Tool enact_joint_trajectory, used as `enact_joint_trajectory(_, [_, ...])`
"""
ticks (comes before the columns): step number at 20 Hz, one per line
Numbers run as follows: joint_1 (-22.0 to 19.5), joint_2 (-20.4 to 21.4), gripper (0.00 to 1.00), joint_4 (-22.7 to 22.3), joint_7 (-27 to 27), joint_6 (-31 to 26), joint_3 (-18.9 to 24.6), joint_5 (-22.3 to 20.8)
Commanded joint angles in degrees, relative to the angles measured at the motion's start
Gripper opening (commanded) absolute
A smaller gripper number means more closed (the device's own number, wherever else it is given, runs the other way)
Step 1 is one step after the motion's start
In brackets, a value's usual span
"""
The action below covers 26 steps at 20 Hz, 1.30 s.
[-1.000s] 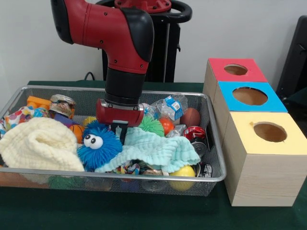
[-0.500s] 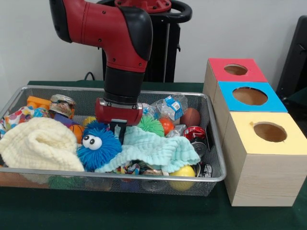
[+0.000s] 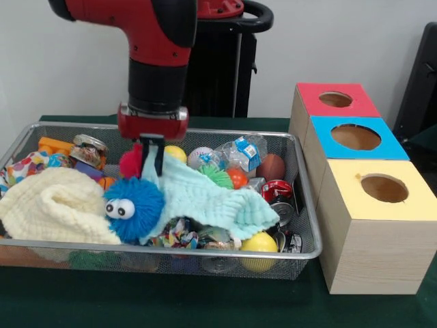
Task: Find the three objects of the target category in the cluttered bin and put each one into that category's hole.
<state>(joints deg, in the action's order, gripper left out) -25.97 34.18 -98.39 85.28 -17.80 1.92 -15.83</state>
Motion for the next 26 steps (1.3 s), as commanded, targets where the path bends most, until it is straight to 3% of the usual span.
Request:
enact_joint_trajectory(1, [-2.7, 12.0, 0.00, 2.3, -5.5, -27.8, 6.5, 4.6])
enact_joint_trajectory(8, [-3.0, 13.7, 0.00, 7.4, -6.3, -37.6, 7.7, 3.5])
enact_joint_trajectory(26, [-2.5, 14.8, 0.00, 13.4, -7.4, -48.2, 8.2, 1.7])
